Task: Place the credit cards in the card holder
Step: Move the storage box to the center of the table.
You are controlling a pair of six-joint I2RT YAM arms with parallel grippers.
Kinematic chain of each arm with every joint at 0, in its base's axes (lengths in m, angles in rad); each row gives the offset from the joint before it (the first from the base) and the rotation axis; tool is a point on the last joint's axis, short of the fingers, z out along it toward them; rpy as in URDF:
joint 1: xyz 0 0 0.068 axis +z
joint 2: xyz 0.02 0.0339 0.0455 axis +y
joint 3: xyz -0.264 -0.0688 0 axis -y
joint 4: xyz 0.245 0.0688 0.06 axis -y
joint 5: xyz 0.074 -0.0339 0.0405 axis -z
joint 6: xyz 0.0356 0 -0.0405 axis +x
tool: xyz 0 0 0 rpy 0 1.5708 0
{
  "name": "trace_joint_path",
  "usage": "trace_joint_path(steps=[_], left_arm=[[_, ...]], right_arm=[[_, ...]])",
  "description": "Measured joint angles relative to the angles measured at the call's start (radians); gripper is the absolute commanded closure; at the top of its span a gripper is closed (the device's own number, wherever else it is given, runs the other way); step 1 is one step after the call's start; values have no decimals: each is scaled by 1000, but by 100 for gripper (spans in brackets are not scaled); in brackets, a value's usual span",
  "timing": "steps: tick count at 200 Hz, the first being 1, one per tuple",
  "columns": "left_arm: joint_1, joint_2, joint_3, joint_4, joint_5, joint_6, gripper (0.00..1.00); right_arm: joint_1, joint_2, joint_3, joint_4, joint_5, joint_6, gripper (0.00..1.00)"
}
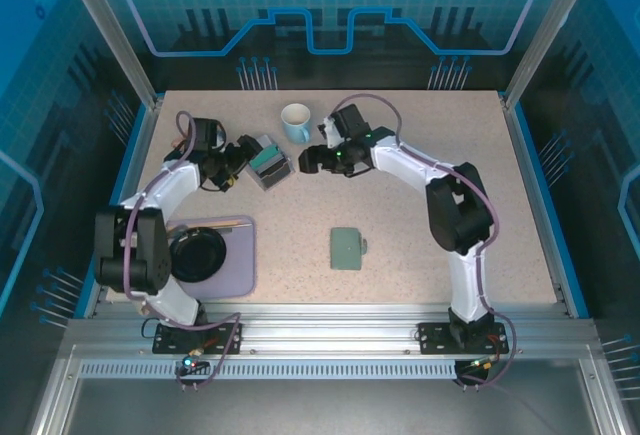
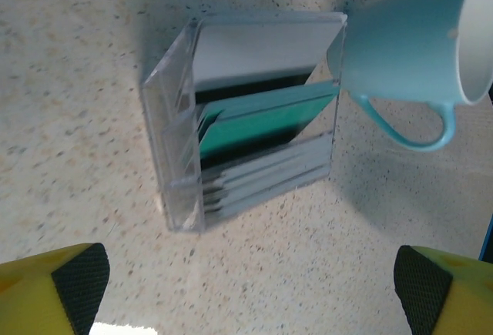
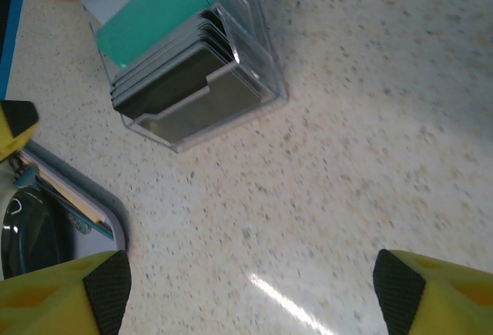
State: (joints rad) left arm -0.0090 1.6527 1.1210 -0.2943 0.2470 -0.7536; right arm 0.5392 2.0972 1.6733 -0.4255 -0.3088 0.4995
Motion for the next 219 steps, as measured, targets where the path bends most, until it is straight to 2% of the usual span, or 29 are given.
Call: trace_joint_path(steps=[39,114,153,219], left_arm=[[19,128,79,27,27,-31,1],[51,237,162,125,93,-108,1],[54,309,226,135,117,-112,1],[59,344,247,136,147,-104,6]], right_arm=[[18,150,188,-4,-26,5,12],[44,418,525,-46,-64,-4,12],[45,480,599,-55,-79,-23,12],[51,484,607,-57,-135,-50,15]])
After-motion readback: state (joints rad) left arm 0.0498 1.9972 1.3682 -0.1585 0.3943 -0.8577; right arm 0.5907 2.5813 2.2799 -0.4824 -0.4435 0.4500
